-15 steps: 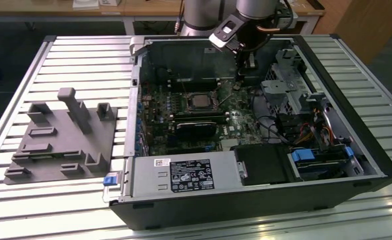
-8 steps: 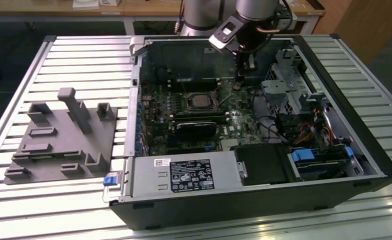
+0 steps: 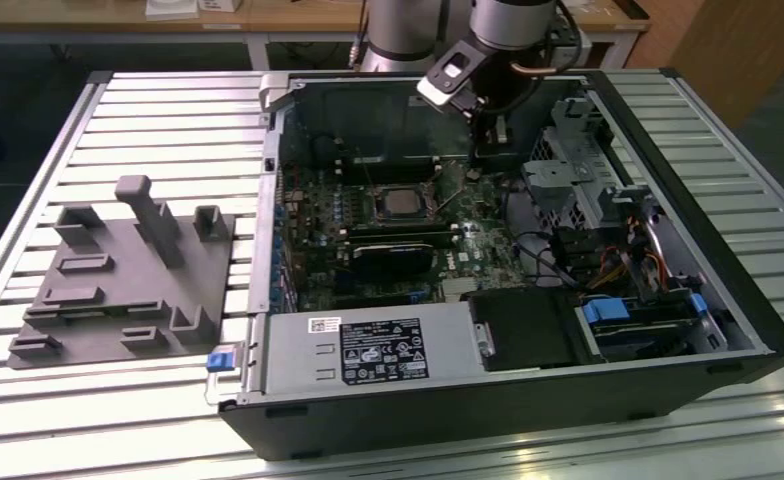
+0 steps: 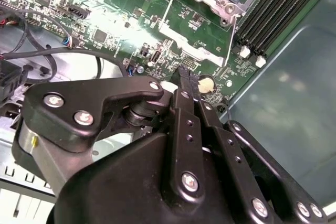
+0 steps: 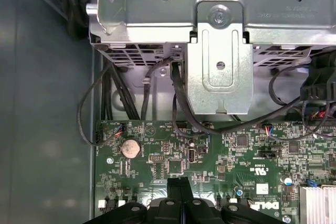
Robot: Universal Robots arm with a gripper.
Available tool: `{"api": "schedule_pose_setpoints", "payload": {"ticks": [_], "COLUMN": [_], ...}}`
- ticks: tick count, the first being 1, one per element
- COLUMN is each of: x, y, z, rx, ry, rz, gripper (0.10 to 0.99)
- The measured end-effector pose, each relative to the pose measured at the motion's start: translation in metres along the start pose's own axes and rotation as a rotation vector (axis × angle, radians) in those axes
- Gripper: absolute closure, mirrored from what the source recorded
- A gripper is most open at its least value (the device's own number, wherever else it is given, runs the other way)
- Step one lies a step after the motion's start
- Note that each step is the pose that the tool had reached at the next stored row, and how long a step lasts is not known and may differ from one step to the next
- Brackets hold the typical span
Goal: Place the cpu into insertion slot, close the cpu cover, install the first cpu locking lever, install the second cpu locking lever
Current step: 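Close the cpu cover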
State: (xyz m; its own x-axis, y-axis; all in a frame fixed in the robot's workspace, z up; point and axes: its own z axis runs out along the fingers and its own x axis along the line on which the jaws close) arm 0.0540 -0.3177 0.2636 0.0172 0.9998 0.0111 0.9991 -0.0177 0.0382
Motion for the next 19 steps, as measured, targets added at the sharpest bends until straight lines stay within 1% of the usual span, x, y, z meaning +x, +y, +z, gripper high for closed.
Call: {"api": "schedule_pose_setpoints", "payload": {"ticks": [2,6,14,16,19], "x": [0.0,-0.0001,-0.0002,-0.0003,-0.0003], "y": [-0.0001,-0.0003,-0.0008,-0.0009,-0.0009], "z": [0.0019,0.008,0.0224,0.0239,0.0239], "rx": [0.0,0.0,0.0,0.0,0.0], "ry": [0.0,-0.0002,0.0,-0.0001,-0.0003], "rz": [0.0,0.0,0.0,0.0,0.0], "gripper": [0.98,0.98,0.98,0.98,0.98]}}
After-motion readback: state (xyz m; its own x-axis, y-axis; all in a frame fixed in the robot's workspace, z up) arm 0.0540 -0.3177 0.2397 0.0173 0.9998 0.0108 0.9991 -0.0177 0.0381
